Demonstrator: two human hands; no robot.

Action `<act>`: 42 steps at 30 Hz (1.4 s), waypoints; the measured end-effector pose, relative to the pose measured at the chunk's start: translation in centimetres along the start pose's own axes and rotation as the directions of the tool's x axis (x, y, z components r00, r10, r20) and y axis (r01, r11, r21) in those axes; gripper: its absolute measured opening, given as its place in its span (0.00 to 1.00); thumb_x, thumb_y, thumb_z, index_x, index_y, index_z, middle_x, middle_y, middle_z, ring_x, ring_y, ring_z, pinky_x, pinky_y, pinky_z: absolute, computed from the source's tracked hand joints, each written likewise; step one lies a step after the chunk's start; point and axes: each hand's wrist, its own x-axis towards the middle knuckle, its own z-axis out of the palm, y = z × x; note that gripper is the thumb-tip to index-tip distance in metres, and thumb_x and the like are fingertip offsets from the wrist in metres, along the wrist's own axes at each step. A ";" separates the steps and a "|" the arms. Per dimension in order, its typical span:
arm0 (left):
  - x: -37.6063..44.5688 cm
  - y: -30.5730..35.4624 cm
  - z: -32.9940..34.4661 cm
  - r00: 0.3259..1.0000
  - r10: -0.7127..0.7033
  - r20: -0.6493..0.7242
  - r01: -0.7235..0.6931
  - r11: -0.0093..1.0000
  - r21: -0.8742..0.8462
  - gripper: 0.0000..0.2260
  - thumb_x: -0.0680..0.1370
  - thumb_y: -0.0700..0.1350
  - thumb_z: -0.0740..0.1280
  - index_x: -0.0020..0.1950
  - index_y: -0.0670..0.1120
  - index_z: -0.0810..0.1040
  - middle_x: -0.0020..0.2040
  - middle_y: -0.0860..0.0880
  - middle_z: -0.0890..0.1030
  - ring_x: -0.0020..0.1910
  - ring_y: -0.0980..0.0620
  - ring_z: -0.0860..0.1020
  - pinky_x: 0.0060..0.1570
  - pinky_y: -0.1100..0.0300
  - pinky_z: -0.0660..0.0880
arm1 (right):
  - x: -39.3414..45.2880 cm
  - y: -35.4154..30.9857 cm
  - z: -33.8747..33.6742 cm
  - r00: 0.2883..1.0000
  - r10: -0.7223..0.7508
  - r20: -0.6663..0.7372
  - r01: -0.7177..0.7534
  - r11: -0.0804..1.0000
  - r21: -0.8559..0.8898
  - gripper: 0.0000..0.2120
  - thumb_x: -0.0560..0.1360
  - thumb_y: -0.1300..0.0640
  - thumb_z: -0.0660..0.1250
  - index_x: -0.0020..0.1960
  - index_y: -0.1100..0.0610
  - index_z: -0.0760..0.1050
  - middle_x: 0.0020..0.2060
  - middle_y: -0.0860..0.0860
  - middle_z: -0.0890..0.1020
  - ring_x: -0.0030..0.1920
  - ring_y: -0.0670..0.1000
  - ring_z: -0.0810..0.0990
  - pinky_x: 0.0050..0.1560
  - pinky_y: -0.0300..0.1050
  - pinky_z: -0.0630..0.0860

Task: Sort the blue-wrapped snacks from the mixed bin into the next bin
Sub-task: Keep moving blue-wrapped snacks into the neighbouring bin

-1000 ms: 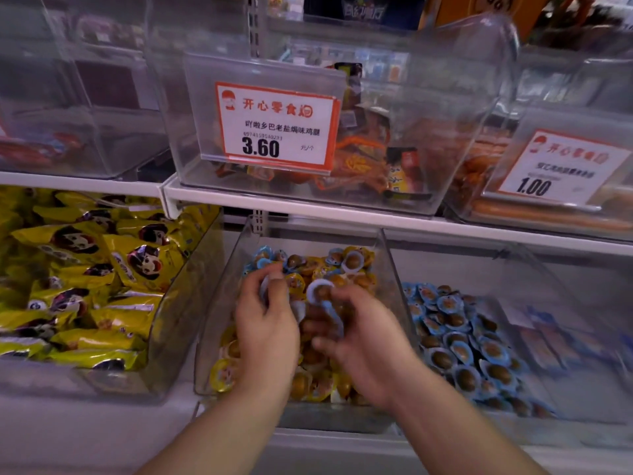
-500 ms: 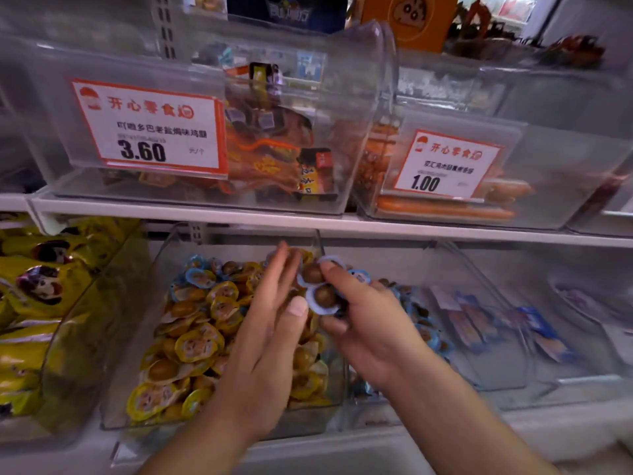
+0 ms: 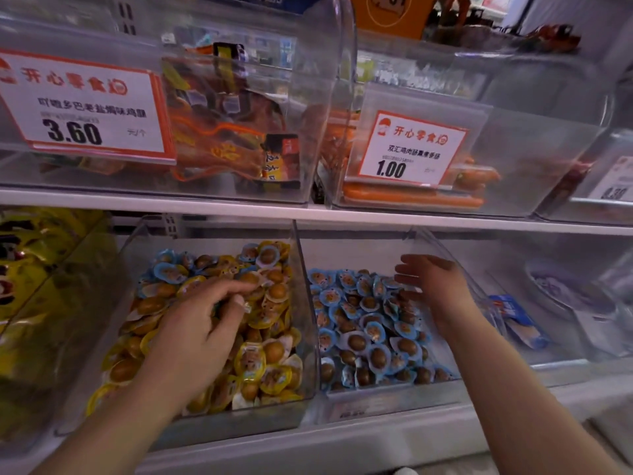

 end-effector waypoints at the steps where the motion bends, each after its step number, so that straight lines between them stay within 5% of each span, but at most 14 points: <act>1: 0.0 -0.1 -0.3 1.000 0.008 -0.005 -0.007 0.999 0.051 0.10 0.81 0.50 0.62 0.58 0.60 0.80 0.55 0.66 0.80 0.57 0.65 0.77 0.54 0.59 0.75 | -0.5 -0.3 0.6 0.998 -0.067 -0.021 0.066 0.998 -0.018 0.11 0.80 0.60 0.62 0.55 0.60 0.82 0.47 0.56 0.86 0.46 0.54 0.85 0.40 0.46 0.79; 4: -0.2 0.1 -2.0 0.993 0.064 -0.095 -0.043 0.977 0.208 0.10 0.80 0.48 0.62 0.54 0.58 0.82 0.51 0.64 0.81 0.52 0.63 0.77 0.50 0.63 0.73 | -3.2 -1.4 3.3 0.951 -0.308 0.028 0.309 0.946 -0.101 0.12 0.77 0.63 0.62 0.47 0.53 0.83 0.38 0.50 0.87 0.43 0.50 0.86 0.41 0.44 0.80; 9: -0.8 -0.1 -6.5 0.957 0.101 -0.271 0.000 0.937 0.349 0.12 0.74 0.45 0.61 0.50 0.52 0.84 0.48 0.56 0.81 0.50 0.53 0.77 0.55 0.49 0.75 | -9.3 -3.4 9.9 0.766 -0.538 0.353 0.608 0.784 -0.125 0.11 0.72 0.50 0.61 0.47 0.42 0.81 0.43 0.39 0.86 0.45 0.39 0.84 0.44 0.34 0.79; 15: -2.5 -1.6 -8.8 0.895 -0.293 -0.335 0.265 0.956 -0.127 0.19 0.77 0.34 0.65 0.57 0.58 0.79 0.55 0.58 0.81 0.53 0.65 0.78 0.56 0.63 0.76 | -9.0 -4.1 21.9 0.577 -0.320 0.752 0.767 0.528 -0.364 0.25 0.76 0.51 0.67 0.72 0.51 0.71 0.68 0.53 0.77 0.67 0.51 0.76 0.66 0.43 0.71; 17: -2.9 -1.6 -9.1 0.872 -0.387 -0.300 0.311 0.911 -0.271 0.20 0.77 0.32 0.65 0.56 0.59 0.78 0.51 0.62 0.82 0.51 0.69 0.78 0.50 0.71 0.75 | -8.0 -4.3 26.1 0.523 -0.245 0.816 0.818 0.415 -0.399 0.28 0.78 0.45 0.67 0.74 0.55 0.69 0.71 0.55 0.73 0.70 0.55 0.72 0.67 0.44 0.68; 21: -3.4 -1.9 -10.4 0.875 -0.419 -0.244 0.331 0.884 -0.330 0.19 0.80 0.35 0.63 0.54 0.62 0.76 0.50 0.68 0.80 0.51 0.74 0.75 0.46 0.80 0.69 | -6.2 -3.7 32.1 0.509 -0.039 0.860 0.799 0.392 -0.455 0.31 0.76 0.43 0.69 0.73 0.56 0.69 0.72 0.56 0.72 0.71 0.57 0.71 0.69 0.46 0.69; 25: -3.7 -2.4 -11.4 0.894 -0.386 -0.228 0.314 0.902 -0.297 0.17 0.80 0.39 0.63 0.59 0.62 0.75 0.53 0.69 0.78 0.56 0.72 0.74 0.54 0.75 0.72 | -5.2 -2.5 34.4 0.481 -0.086 0.873 0.849 0.295 -0.439 0.16 0.71 0.45 0.71 0.53 0.54 0.78 0.52 0.55 0.81 0.55 0.56 0.79 0.55 0.52 0.77; 28: -3.7 -2.7 -11.6 0.899 -0.362 -0.246 0.299 0.918 -0.260 0.17 0.80 0.41 0.64 0.62 0.61 0.75 0.58 0.64 0.77 0.59 0.67 0.74 0.62 0.60 0.75 | -5.2 -2.2 33.9 0.426 -0.190 0.884 0.899 0.199 -0.391 0.12 0.72 0.49 0.72 0.51 0.54 0.77 0.49 0.54 0.80 0.51 0.55 0.79 0.49 0.47 0.76; 31: -3.8 -2.5 -11.7 0.913 -0.310 -0.265 0.261 0.944 -0.204 0.17 0.79 0.43 0.64 0.56 0.68 0.72 0.58 0.65 0.76 0.60 0.67 0.73 0.63 0.59 0.74 | -5.7 -3.0 32.7 0.413 -0.265 0.871 0.905 0.230 -0.359 0.09 0.74 0.49 0.72 0.50 0.53 0.78 0.46 0.49 0.80 0.47 0.49 0.78 0.40 0.39 0.70; 35: -4.1 -1.9 -11.4 0.936 -0.165 -0.311 0.153 0.986 -0.065 0.16 0.79 0.44 0.62 0.60 0.65 0.73 0.58 0.67 0.73 0.60 0.67 0.73 0.60 0.68 0.72 | -7.1 -5.3 29.8 0.580 -0.365 0.728 0.772 0.531 -0.348 0.06 0.74 0.50 0.73 0.45 0.52 0.80 0.40 0.47 0.82 0.40 0.44 0.79 0.39 0.37 0.72; 38: -4.2 -0.8 -10.6 0.958 -0.008 -0.288 0.031 0.997 0.074 0.14 0.79 0.47 0.60 0.63 0.59 0.73 0.58 0.66 0.71 0.59 0.65 0.72 0.55 0.73 0.68 | -9.4 -5.6 26.3 0.780 -0.190 0.596 0.267 0.963 -0.042 0.06 0.77 0.54 0.71 0.46 0.56 0.80 0.37 0.51 0.82 0.36 0.48 0.80 0.34 0.38 0.73; 40: -4.1 -0.2 -9.4 0.968 0.026 -0.248 -0.012 0.998 0.059 0.14 0.80 0.49 0.59 0.65 0.58 0.73 0.59 0.65 0.71 0.59 0.65 0.72 0.55 0.74 0.68 | -11.2 -5.2 23.9 0.753 0.015 0.658 -0.168 0.971 0.170 0.09 0.79 0.55 0.68 0.50 0.61 0.76 0.34 0.55 0.79 0.30 0.51 0.77 0.25 0.39 0.67; 42: -3.8 0.2 -7.7 0.980 0.005 -0.200 0.000 1.000 0.025 0.15 0.81 0.53 0.58 0.68 0.60 0.70 0.61 0.65 0.70 0.61 0.65 0.71 0.56 0.75 0.66 | -12.8 -4.7 21.6 0.706 0.149 0.693 -0.415 0.880 0.233 0.08 0.80 0.55 0.64 0.48 0.60 0.75 0.33 0.55 0.79 0.27 0.49 0.76 0.19 0.36 0.63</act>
